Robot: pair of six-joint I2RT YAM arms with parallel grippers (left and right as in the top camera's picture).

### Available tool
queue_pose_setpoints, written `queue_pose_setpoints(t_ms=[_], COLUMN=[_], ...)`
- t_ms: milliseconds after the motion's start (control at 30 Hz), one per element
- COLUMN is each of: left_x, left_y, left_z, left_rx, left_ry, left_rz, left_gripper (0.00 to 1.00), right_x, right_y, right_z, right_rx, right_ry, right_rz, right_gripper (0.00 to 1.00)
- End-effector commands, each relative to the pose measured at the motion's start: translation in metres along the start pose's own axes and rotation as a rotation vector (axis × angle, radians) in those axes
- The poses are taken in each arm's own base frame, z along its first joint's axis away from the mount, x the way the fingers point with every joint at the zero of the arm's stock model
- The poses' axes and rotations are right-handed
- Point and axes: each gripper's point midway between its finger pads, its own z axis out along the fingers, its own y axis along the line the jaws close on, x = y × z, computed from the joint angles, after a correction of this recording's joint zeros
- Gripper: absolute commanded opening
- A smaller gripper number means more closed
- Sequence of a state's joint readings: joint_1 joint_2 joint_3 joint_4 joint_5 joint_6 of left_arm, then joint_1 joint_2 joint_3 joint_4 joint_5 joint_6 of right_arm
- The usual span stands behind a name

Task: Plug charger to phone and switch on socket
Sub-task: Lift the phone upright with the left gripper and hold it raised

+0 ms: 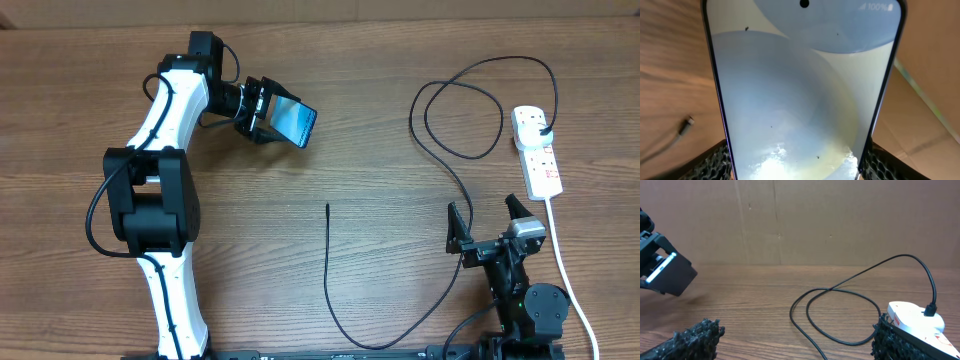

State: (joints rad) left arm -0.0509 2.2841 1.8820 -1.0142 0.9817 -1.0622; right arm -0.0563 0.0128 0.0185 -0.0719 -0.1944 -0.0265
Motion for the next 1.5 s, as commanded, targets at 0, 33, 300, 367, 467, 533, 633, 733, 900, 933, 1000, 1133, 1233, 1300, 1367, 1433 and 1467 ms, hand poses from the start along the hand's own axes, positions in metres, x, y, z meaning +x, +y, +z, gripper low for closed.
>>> queue_pose_setpoints(t_ms=[0, 33, 300, 367, 467, 533, 633, 733, 900, 933, 1000, 1133, 1233, 1300, 1367, 1433, 1467], left_x=[0.029, 0.032, 0.053, 0.058, 0.063, 0.066, 0.070, 0.071, 0.071, 0.071, 0.071, 0.071, 0.071, 0.071, 0.071, 0.071, 0.071], left_y=[-0.023, -0.025, -0.036, -0.038, -0.040, -0.042, -0.044, -0.045, -0.045, -0.045, -0.045, -0.045, -0.045, -0.045, -0.045, -0.045, -0.045], left_z=[-0.006, -0.006, -0.013, -0.015, -0.017, -0.019, -0.021, -0.022, -0.022, -0.022, -0.022, -0.022, -0.022, -0.022, -0.022, -0.022, -0.022], left_rx=[0.100, 0.109, 0.179, 0.195, 0.211, 0.222, 0.236, 0.242, 0.242, 0.242, 0.243, 0.242, 0.242, 0.242, 0.242, 0.242, 0.242], left_ry=[0.152, 0.171, 0.297, 0.325, 0.354, 0.375, 0.399, 0.410, 0.409, 0.409, 0.409, 0.409, 0.409, 0.409, 0.409, 0.409, 0.409], left_rz=[0.044, 0.041, 0.042, 0.042, 0.042, 0.042, 0.042, 0.042, 0.043, 0.043, 0.042, 0.042, 0.042, 0.043, 0.043, 0.043, 0.043], left_gripper=[0.04, 0.04, 0.04, 0.04, 0.04, 0.04, 0.04, 0.04, 0.04, 0.04, 0.04, 0.04, 0.04, 0.04, 0.04, 0.04, 0.04], right_x=[0.003, 0.003, 0.003, 0.003, 0.003, 0.003, 0.003, 0.003, 0.003, 0.003, 0.003, 0.003, 0.003, 0.003, 0.003, 0.003, 0.003], right_y=[0.000, 0.000, 0.000, 0.000, 0.000, 0.000, 0.000, 0.000, 0.000, 0.000, 0.000, 0.000, 0.000, 0.000, 0.000, 0.000, 0.000], right_z=[0.000, 0.000, 0.000, 0.000, 0.000, 0.000, 0.000, 0.000, 0.000, 0.000, 0.000, 0.000, 0.000, 0.000, 0.000, 0.000, 0.000], right_rx=[0.003, 0.003, 0.003, 0.003, 0.003, 0.003, 0.003, 0.003, 0.003, 0.003, 0.003, 0.003, 0.003, 0.003, 0.003, 0.003, 0.003], right_ry=[-0.001, -0.001, -0.001, -0.001, -0.001, -0.001, -0.001, -0.001, -0.001, -0.001, -0.001, -0.001, -0.001, -0.001, -0.001, -0.001, -0.001], right_rz=[-0.005, -0.005, -0.005, -0.005, -0.005, -0.005, -0.005, -0.005, -0.005, -0.005, -0.005, -0.005, -0.005, -0.005, -0.005, -0.005, -0.005], right_gripper=[1.00, 1.00, 1.00, 1.00, 1.00, 1.00, 1.00, 1.00, 1.00, 1.00, 1.00, 1.00, 1.00, 1.00, 1.00, 1.00, 1.00])
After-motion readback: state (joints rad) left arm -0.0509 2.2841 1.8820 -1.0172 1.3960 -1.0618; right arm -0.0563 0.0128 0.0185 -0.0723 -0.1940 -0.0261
